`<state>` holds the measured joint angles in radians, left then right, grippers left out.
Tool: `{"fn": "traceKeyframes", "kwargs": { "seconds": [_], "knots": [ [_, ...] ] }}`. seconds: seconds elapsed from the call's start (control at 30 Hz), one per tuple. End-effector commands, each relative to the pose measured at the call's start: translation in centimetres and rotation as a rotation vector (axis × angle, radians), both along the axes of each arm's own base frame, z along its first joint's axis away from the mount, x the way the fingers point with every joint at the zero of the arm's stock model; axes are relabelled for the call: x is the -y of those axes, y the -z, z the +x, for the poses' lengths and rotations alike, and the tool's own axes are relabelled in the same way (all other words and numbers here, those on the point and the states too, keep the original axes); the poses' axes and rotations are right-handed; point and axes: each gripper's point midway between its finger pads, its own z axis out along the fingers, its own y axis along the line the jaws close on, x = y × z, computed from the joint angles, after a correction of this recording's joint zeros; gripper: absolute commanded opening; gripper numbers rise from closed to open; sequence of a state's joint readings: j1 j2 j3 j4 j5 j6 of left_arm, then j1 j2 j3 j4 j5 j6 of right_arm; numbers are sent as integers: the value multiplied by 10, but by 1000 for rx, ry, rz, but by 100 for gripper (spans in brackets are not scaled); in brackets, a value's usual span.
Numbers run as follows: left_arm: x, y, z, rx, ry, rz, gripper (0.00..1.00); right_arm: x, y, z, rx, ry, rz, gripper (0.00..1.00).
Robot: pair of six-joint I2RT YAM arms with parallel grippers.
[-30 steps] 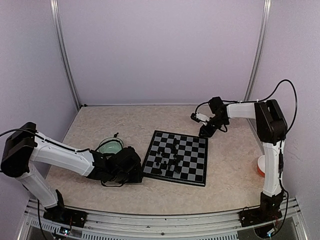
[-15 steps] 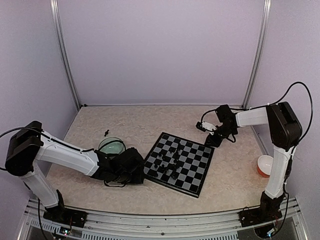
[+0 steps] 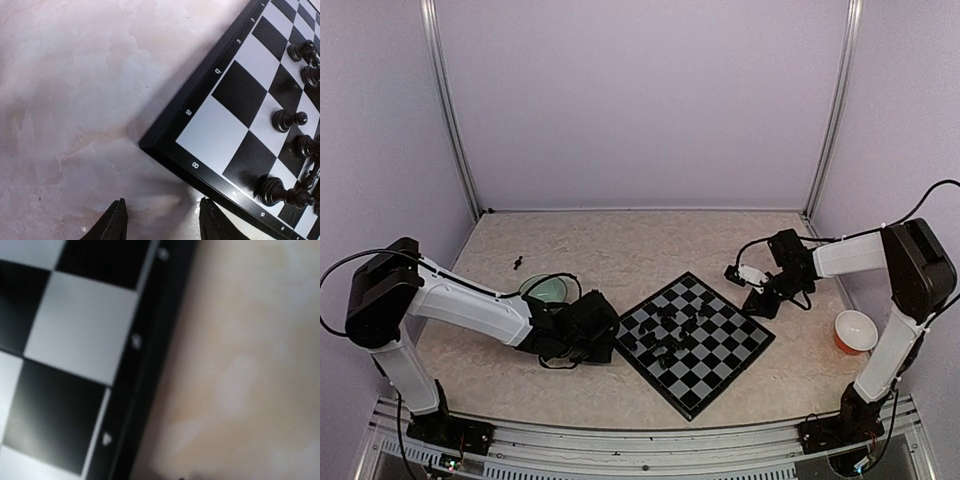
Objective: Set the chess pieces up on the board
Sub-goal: Adjust the chessboard at the center of the board.
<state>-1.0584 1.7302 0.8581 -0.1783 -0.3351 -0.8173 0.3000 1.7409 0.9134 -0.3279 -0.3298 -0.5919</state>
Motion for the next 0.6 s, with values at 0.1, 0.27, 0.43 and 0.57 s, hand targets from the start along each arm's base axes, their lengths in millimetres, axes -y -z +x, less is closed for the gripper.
{"fn": "traceKeyframes", "kwargs": {
  "seconds": [0.1, 0.27, 0.43, 0.57],
  "knots": [
    [3, 0, 19, 34, 12, 27, 50, 2, 13, -78, -181, -88, -1, 16],
    [10, 0, 30, 44, 22, 16, 50, -2, 10, -95, -175, -121, -15, 16],
    [17, -1, 38, 52, 37, 11, 50, -1, 11, -108, -182, -133, -26, 16],
    [20, -4, 43, 60, 47, 14, 50, 4, 13, -114, -181, -127, -43, 16]
  ]
}}
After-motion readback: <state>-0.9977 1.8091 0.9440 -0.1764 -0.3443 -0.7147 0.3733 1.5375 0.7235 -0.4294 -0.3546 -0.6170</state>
